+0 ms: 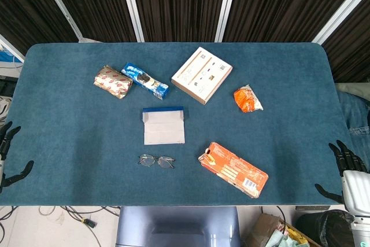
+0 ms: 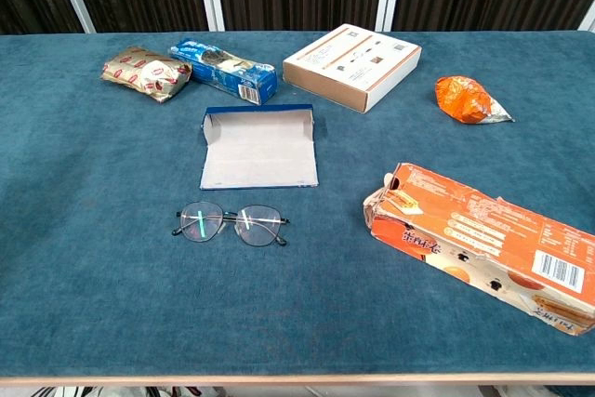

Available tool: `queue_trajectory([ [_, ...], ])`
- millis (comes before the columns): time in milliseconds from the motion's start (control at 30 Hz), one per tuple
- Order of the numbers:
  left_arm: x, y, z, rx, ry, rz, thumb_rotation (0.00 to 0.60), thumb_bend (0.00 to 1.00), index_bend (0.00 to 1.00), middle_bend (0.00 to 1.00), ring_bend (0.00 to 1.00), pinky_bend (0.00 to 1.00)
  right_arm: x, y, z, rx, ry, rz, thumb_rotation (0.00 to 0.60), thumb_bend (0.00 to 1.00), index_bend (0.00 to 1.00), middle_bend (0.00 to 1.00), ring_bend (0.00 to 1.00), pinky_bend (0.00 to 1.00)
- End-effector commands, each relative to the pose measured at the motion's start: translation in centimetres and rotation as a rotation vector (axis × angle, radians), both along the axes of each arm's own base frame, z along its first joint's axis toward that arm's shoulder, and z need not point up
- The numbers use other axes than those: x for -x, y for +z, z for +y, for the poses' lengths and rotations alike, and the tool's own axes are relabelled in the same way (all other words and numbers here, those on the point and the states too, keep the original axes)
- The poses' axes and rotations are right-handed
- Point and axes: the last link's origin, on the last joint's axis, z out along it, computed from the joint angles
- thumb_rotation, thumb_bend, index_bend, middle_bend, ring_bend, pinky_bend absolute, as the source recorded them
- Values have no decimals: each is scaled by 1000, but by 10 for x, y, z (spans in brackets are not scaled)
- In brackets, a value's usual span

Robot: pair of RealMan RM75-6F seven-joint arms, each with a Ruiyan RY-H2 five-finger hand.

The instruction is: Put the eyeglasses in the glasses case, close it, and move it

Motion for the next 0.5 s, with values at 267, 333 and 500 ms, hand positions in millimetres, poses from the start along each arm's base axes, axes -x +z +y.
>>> queue_trajectory([
  [267, 2, 1, -1, 52, 36, -26, 600, 274, 99, 6, 0, 16, -1, -1, 1, 8, 15, -3, 600, 218, 93, 35, 117, 161],
  [333, 1, 1, -1, 47, 30, -22, 600, 273, 99, 6, 0, 17, -2, 0, 1, 9, 18, -1, 600, 218, 93, 35, 117, 161],
  [500, 1, 0, 0, 37, 23, -15, 600, 274, 96, 6, 0, 17, -1, -1, 1, 7, 9, -6, 600, 219, 93, 35, 117, 161],
])
